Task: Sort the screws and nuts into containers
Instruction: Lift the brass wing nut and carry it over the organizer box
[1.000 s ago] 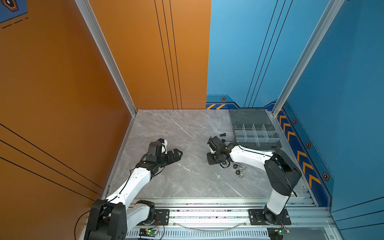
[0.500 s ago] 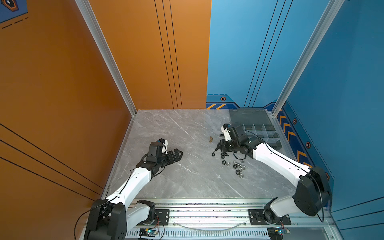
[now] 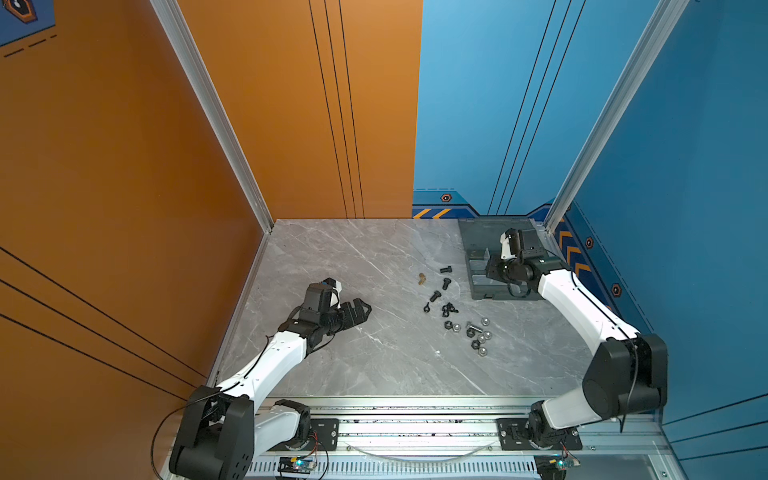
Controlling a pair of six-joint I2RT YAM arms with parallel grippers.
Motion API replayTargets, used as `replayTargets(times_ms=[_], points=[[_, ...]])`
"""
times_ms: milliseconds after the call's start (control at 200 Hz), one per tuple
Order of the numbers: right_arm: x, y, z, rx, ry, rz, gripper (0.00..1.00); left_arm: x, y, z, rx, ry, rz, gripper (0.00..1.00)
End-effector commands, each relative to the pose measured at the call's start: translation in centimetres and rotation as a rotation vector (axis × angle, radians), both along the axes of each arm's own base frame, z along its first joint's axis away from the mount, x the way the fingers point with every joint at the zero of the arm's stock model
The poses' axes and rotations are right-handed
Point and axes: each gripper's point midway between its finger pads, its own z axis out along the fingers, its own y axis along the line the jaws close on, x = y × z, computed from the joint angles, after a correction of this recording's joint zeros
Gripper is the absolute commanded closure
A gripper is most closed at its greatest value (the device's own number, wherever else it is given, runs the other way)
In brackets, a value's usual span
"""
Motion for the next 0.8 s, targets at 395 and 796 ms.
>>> replayTargets(times_ms=[395, 796], points=[[7.4, -0.9, -4.9, -0.017, 0.09, -0.028, 1.0, 1.4, -0.5, 0.7, 0.016, -0.02, 0.006, 0.02], [8.9, -0.3, -7.6, -0.031, 0.138, -0.017, 1.0, 1.7, -0.9, 0.8, 0.005, -0.025, -0.007, 0.02]])
